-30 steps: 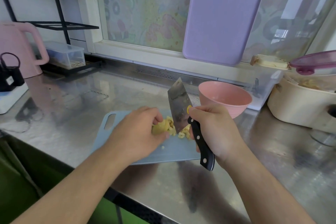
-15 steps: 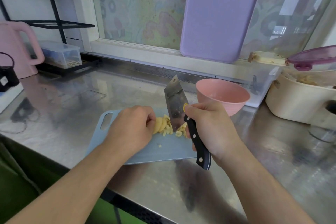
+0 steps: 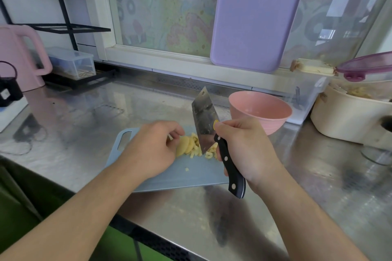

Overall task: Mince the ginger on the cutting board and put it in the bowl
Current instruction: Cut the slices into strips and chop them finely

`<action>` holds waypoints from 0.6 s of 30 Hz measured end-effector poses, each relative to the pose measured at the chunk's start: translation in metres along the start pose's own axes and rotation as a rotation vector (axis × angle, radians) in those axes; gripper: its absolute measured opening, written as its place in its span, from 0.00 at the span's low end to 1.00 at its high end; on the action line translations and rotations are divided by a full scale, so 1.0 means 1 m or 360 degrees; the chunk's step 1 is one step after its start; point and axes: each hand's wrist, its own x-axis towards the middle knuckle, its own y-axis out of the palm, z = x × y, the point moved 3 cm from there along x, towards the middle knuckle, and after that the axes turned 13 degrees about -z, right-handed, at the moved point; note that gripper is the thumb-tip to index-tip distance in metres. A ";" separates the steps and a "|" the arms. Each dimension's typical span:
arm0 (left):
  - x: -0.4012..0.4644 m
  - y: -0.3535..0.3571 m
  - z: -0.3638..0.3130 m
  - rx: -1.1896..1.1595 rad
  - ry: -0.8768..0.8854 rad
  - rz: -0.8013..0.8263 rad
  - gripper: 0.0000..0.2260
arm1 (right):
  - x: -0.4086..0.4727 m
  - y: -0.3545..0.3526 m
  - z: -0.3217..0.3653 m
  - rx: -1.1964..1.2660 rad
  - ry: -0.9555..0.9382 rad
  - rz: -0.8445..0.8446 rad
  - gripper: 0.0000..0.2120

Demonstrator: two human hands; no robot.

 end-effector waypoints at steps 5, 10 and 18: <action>-0.001 0.008 -0.011 0.0001 0.0106 0.0257 0.13 | 0.001 0.002 0.001 -0.0026 -0.0021 0.0007 0.19; 0.004 -0.002 -0.014 0.0013 0.0048 0.0348 0.11 | 0.000 0.001 0.000 -0.0010 0.0011 -0.0005 0.18; -0.001 -0.014 -0.011 -0.0076 -0.0145 0.0293 0.15 | -0.002 0.005 -0.002 -0.0092 0.0013 0.0040 0.18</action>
